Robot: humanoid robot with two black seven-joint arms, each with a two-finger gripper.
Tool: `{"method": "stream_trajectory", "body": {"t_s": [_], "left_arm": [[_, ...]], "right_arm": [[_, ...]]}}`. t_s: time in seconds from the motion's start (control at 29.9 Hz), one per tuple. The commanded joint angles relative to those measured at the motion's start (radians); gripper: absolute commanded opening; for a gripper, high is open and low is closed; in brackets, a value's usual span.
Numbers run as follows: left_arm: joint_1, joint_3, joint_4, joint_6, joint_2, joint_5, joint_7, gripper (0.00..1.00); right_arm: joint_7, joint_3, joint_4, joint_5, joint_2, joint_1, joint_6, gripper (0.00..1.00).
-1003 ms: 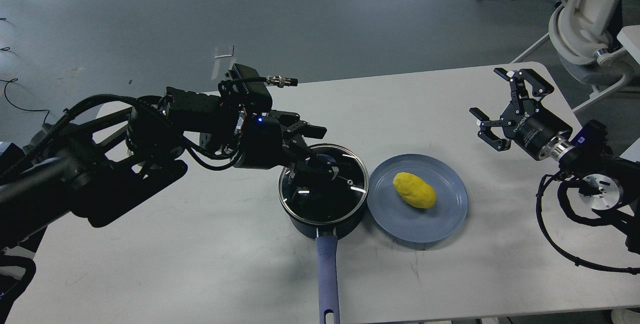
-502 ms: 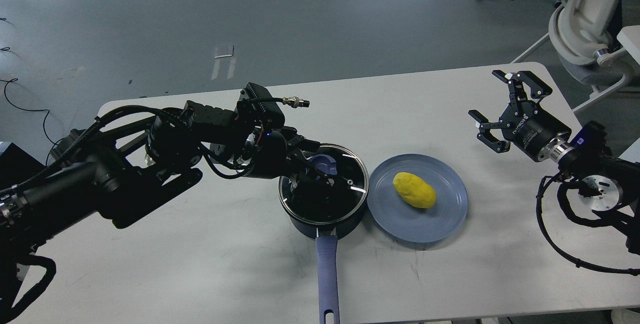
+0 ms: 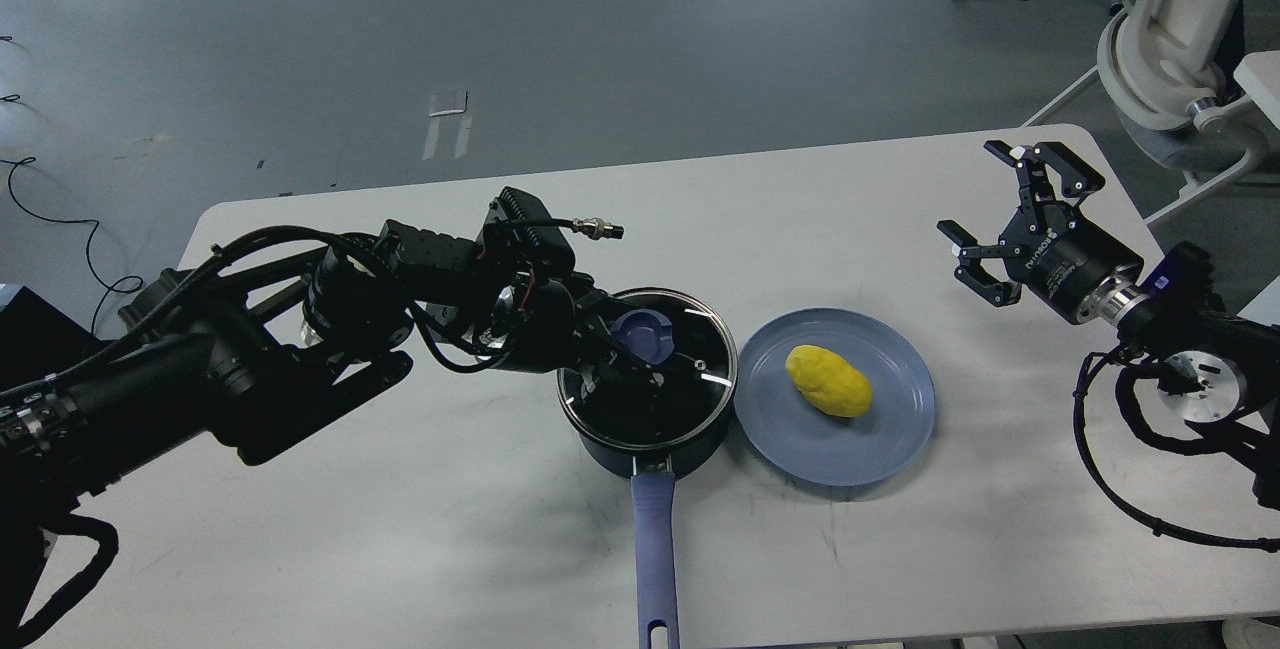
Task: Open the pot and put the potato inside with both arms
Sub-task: 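Reach the left gripper to the pot lid's blue knob and grasp it, then lift the glass lid off the pot and lower it beside the pot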
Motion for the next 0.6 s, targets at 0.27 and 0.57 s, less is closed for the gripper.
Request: {"method": "stream_trajectory", "body": {"t_s": [0.27, 0.57], "left_arm": [[-0.008, 0.000, -0.001, 0.002, 0.004, 0.000, 0.000, 0.25], [-0.120, -0.014, -0.115, 0.022, 0.151, -0.014, 0.000, 0.26]], "right_arm": [[0.000, 0.000, 0.000, 0.000, 0.000, 0.001, 0.000, 0.97], [0.000, 0.000, 0.001, -0.002, 0.000, 0.002, 0.000, 0.97]]}}
